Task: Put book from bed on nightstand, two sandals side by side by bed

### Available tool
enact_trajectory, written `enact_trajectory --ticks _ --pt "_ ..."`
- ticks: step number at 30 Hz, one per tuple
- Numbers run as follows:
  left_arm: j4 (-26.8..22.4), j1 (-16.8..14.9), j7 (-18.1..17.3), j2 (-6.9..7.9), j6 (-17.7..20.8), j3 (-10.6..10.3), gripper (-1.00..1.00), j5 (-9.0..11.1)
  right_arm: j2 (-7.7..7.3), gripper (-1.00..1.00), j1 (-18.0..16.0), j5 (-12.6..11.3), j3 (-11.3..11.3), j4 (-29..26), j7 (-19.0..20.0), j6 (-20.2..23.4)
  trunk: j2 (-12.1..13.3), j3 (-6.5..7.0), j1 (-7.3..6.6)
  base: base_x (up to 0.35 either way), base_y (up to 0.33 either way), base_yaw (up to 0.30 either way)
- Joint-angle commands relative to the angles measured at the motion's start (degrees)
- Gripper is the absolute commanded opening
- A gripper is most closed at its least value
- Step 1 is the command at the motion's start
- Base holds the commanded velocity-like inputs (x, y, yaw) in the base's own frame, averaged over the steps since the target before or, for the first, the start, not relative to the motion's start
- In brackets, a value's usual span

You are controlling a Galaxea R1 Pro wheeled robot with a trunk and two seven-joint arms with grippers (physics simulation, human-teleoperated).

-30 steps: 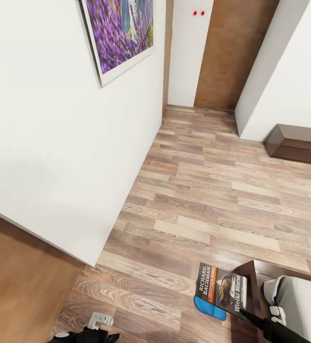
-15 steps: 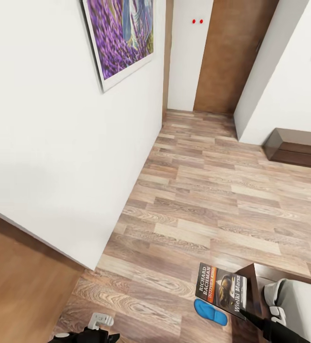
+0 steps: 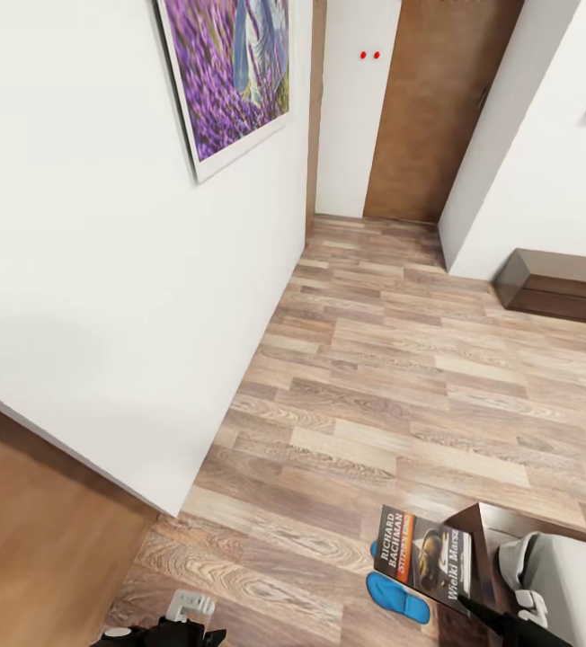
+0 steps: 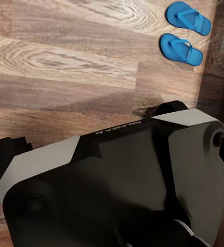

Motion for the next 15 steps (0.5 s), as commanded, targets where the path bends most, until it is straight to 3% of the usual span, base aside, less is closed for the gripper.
enact_trajectory --ticks 1,15 --pt "0.1 0.0 -0.1 0.01 -0.4 0.2 1.0 -0.5 -0.04 -1.0 0.0 -0.6 0.4 0.0 0.1 0.4 -0.1 0.01 0.03 0.0 0.0 0.0" --pt "0.1 0.0 -0.1 0.0 -0.4 0.2 1.0 -0.5 -0.04 -1.0 0.0 -0.6 0.4 0.1 0.1 0.3 -0.1 1.31 0.03 0.0 0.0 0.0"
